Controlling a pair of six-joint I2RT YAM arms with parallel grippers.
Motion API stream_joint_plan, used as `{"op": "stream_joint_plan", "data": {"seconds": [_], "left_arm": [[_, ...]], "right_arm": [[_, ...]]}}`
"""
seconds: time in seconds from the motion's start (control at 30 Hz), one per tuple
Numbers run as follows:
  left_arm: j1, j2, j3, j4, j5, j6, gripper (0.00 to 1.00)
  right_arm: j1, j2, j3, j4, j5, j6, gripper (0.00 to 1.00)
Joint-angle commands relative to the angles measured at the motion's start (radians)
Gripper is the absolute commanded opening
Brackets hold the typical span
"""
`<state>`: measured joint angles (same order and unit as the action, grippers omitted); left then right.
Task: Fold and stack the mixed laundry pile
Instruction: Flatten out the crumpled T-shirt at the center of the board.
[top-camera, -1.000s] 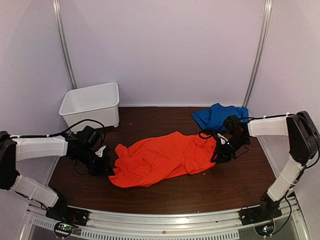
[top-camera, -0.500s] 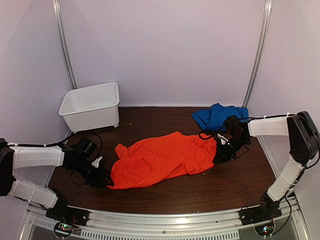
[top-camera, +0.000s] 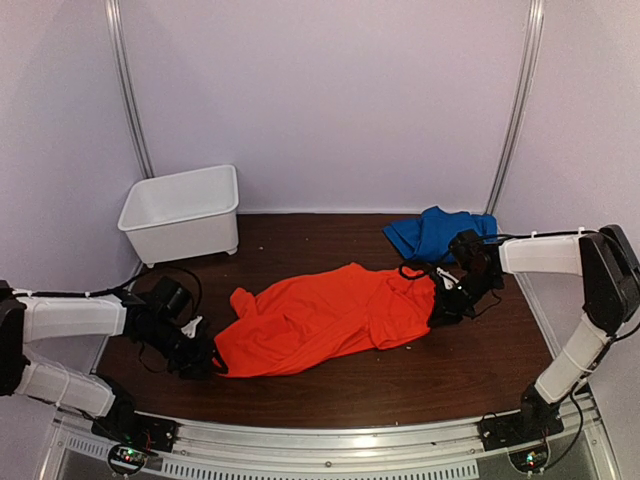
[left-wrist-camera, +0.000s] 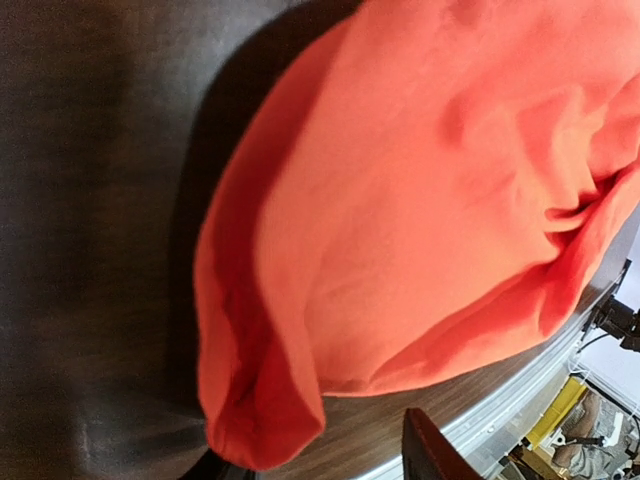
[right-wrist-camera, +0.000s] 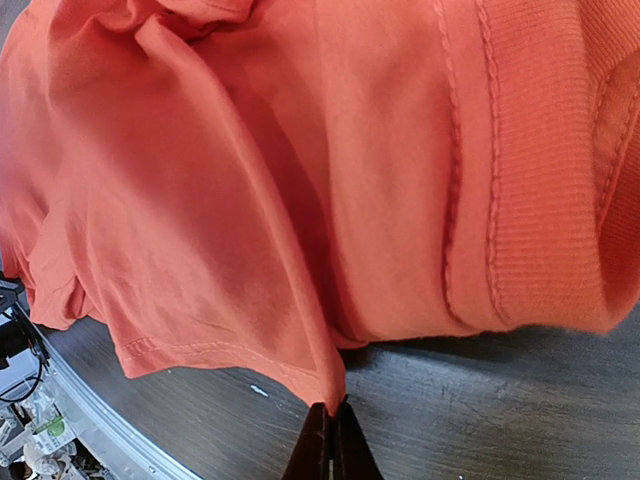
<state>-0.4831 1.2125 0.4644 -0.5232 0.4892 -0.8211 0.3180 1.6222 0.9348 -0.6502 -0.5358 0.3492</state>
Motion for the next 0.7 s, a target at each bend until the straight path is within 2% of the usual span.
{"op": "stream_joint_plan", "data": {"seconds": [0.0,0.23,0.37,0.57,0.67], "left_arm": [[0.009,0.071,0.057,-0.046,-0.125,0.026,0.49],[0.009,0.079,0.087,-0.139,-0.225,0.033,0.47],[0.009,0.069,0.117,-0.227,-0.284,0.053,0.51],[0.009,0.096,0.125,-0.167,-0.261,0.068,0.53],[0.009,0.12,0.123,-0.073,-0.197,0.086,0.46]], "right_arm": [[-0.005,-0.037,-0.006,-0.019,0.028,-0.012,0.0],[-0.006,-0.045,-0.004,-0.028,0.035,-0.011,0.0],[-0.008,-0.043,0.001,-0.029,0.035,-0.011,0.0],[-0.008,-0.036,0.006,-0.035,0.028,-0.016,0.0],[-0.008,-0.04,0.005,-0.039,0.02,-0.02,0.0]]}}
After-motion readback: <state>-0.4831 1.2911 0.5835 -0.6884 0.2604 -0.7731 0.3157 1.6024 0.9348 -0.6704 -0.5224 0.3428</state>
